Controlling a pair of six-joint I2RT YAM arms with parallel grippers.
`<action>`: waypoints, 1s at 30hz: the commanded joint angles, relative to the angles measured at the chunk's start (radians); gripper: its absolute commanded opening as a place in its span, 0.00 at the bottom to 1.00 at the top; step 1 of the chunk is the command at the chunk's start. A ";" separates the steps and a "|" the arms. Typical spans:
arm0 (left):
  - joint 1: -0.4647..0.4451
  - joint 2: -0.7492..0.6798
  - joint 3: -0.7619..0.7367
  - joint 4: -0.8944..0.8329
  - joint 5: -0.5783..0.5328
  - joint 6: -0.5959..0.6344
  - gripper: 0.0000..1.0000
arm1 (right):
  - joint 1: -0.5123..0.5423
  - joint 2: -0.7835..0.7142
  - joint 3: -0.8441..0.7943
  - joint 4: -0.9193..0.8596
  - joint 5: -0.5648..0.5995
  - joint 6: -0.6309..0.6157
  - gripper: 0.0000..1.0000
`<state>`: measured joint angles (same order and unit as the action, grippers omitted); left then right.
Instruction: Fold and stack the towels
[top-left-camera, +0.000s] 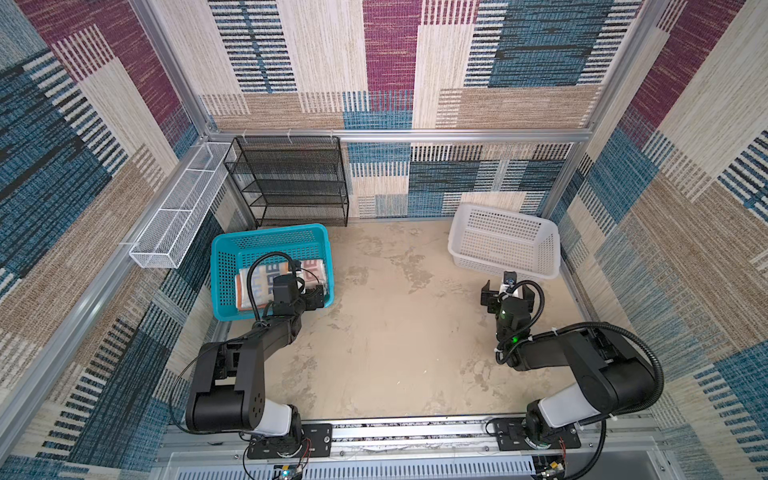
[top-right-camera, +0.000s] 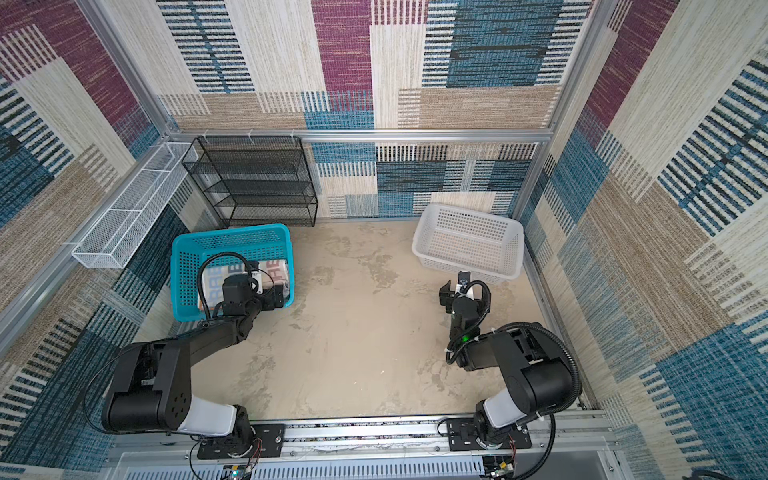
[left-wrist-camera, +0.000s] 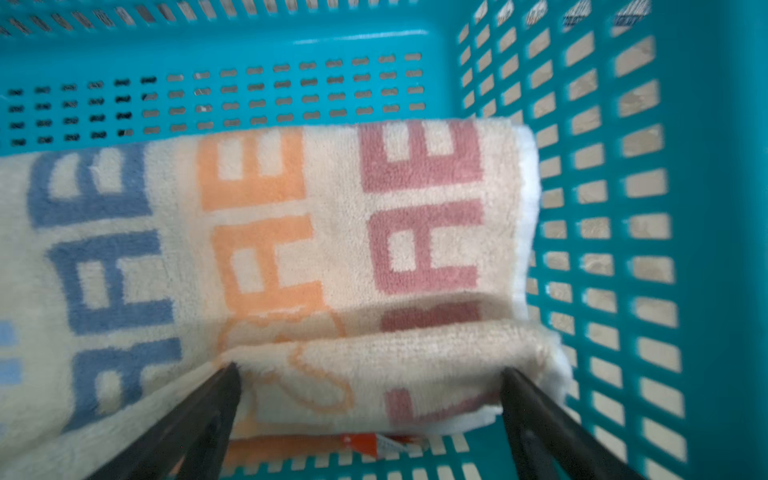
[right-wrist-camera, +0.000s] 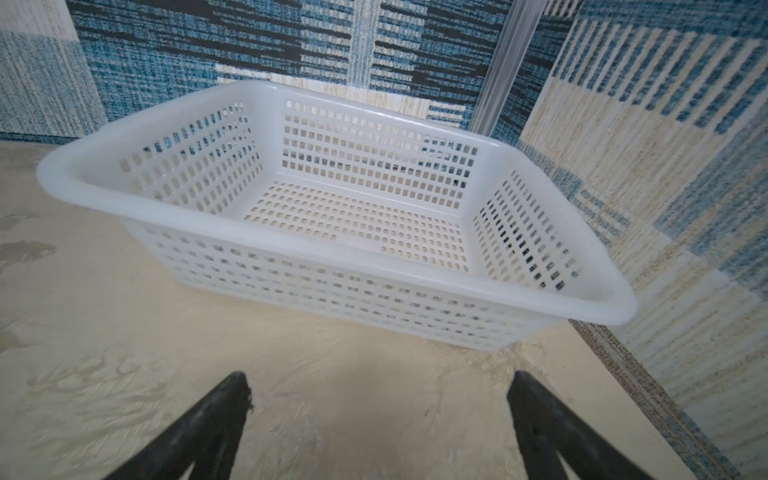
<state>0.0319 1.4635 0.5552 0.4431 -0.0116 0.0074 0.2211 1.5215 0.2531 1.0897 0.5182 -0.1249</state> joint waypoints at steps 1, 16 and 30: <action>0.046 0.051 -0.129 0.359 0.079 -0.042 1.00 | -0.072 -0.030 -0.059 0.227 -0.144 0.046 0.99; -0.037 0.065 -0.142 0.384 0.043 0.060 1.00 | -0.204 0.010 -0.054 0.215 -0.375 0.132 0.99; -0.027 0.070 -0.131 0.368 0.056 0.051 1.00 | -0.204 0.008 -0.053 0.208 -0.376 0.134 0.99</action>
